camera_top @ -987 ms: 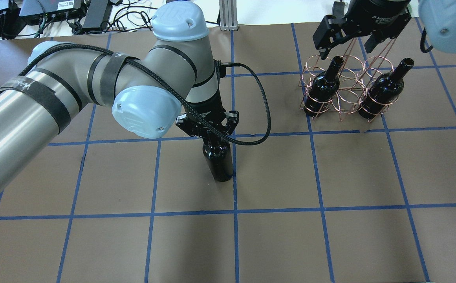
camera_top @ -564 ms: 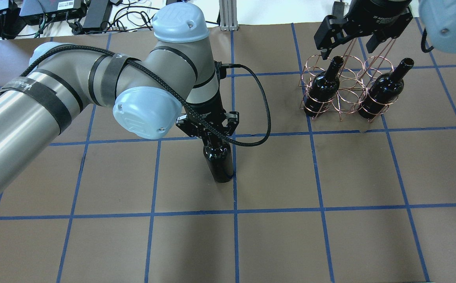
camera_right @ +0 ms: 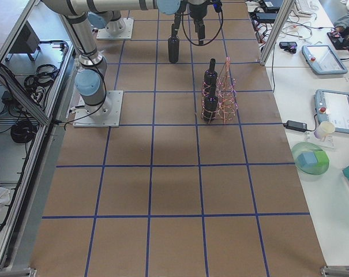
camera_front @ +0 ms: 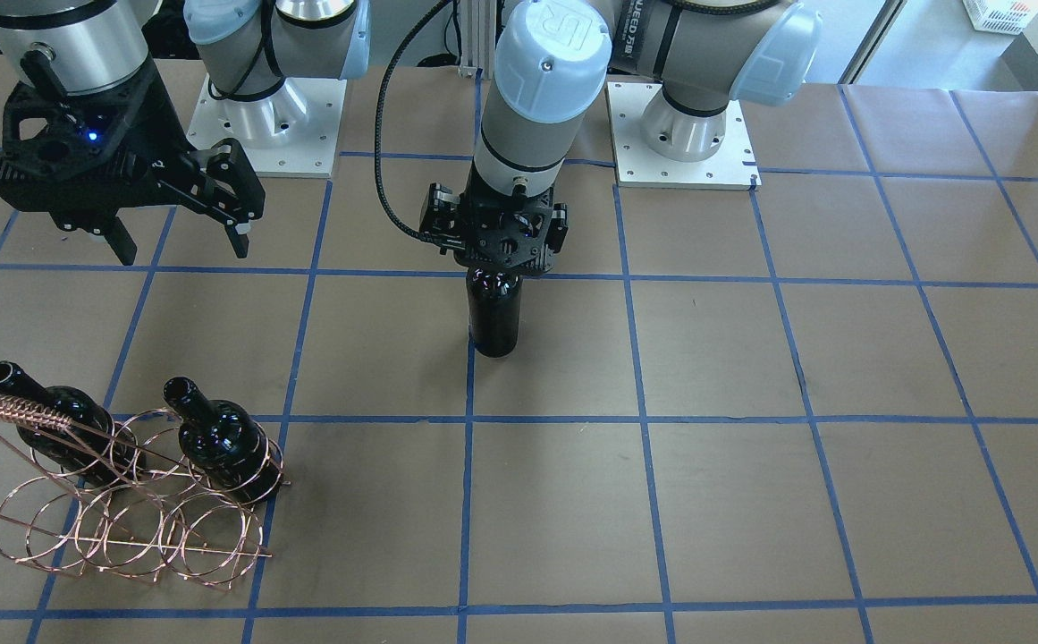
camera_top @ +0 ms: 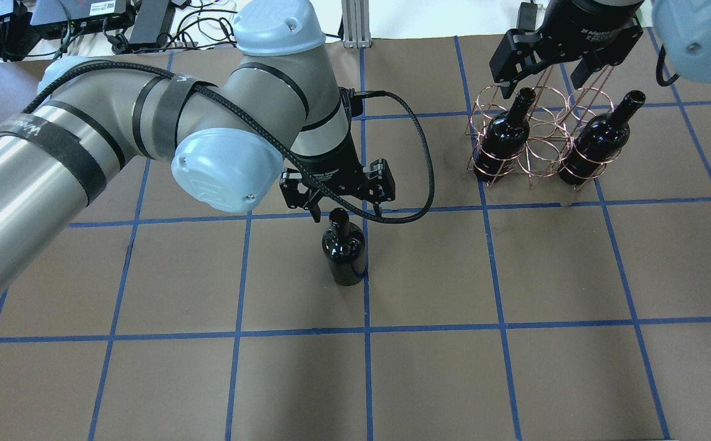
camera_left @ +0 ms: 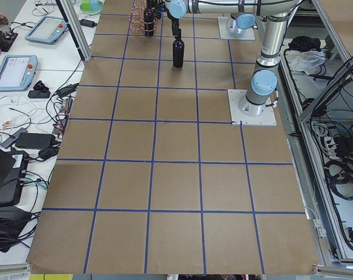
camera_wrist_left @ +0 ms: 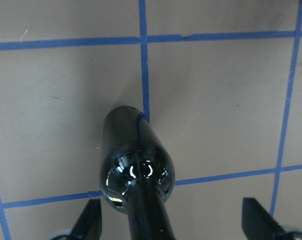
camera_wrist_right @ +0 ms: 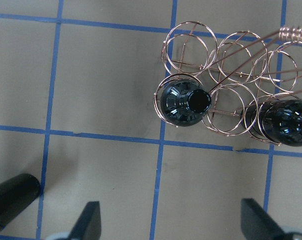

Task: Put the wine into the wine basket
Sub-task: 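Set the bottle upright and open the left gripper, raising it, then grasp the bottle neck with the right gripper while the left arm withdraws, then lift the bottle with the right gripper over the copper wine rack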

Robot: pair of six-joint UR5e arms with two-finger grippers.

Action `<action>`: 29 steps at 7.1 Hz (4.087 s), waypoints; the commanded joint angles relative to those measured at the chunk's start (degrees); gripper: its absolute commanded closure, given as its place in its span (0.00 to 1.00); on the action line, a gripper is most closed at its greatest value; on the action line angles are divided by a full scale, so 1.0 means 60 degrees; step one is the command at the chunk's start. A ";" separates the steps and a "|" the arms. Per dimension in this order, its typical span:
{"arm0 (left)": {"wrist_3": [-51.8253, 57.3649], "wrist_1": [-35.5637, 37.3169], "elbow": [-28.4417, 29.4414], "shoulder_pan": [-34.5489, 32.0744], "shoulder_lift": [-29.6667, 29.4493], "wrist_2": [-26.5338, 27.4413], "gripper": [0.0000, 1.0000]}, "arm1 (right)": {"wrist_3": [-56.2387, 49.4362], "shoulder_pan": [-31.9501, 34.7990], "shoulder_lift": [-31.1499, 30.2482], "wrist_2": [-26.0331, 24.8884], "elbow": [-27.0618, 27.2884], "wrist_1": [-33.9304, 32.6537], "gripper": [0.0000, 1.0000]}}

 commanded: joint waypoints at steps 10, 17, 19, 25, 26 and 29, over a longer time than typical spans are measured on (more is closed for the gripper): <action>0.3505 -0.1628 0.1256 0.4328 0.1184 0.2099 0.00 | 0.6845 0.5037 0.1749 -0.0761 -0.0030 -0.1057 0.04; 0.3476 -0.2230 0.0977 0.4357 0.1508 0.2114 0.00 | 0.6862 0.5068 0.2148 -0.0134 0.0483 -0.1090 0.47; 0.3476 -0.2275 0.0977 0.4357 0.1567 0.2114 0.00 | 0.6775 0.5054 0.2148 -0.0057 0.0483 -0.1090 0.81; 0.3476 -0.2290 0.0977 0.4357 0.1567 0.2114 0.00 | 0.4600 0.2691 0.0306 -0.0131 0.0235 0.0004 0.97; 0.3462 -0.2290 0.0977 0.4357 0.1567 0.2114 0.00 | 0.3664 0.1724 0.0012 -0.0218 0.0060 0.0879 0.98; 0.3447 -0.2450 0.0977 0.4357 0.1567 0.2114 0.00 | -0.0391 -0.1310 -0.0152 -0.0292 -0.0993 0.1956 0.99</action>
